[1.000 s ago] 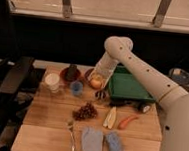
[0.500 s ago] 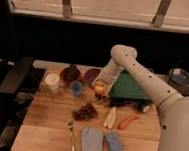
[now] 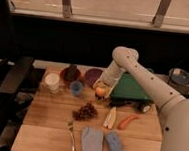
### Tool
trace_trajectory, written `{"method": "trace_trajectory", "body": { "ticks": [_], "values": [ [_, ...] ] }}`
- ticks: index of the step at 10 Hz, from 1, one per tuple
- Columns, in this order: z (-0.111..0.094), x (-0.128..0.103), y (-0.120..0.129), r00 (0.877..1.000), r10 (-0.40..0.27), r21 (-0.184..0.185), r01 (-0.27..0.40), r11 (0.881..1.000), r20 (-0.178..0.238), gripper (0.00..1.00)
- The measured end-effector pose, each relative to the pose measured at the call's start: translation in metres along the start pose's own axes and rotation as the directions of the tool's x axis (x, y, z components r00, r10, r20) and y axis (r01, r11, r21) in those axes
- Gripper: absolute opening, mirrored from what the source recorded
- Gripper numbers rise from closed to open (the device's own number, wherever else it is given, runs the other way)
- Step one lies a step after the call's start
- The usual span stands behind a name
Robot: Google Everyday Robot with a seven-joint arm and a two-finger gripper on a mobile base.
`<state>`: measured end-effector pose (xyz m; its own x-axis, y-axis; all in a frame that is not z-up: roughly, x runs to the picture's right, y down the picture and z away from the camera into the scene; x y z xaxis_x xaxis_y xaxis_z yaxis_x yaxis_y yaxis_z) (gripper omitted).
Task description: Place apple in metal cup
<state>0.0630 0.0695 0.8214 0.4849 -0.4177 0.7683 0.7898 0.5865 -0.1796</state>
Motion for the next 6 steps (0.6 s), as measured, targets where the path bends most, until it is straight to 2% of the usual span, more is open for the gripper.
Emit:
{"method": "trace_trajectory", "body": {
  "ticks": [1, 6],
  "values": [
    [0.0003, -0.0012, 0.0003, 1.0, 0.0, 0.003, 0.0, 1.0, 0.003, 0.79],
    [0.0012, -0.0024, -0.0009, 1.0, -0.005, 0.005, 0.005, 1.0, 0.005, 0.8]
  ]
}}
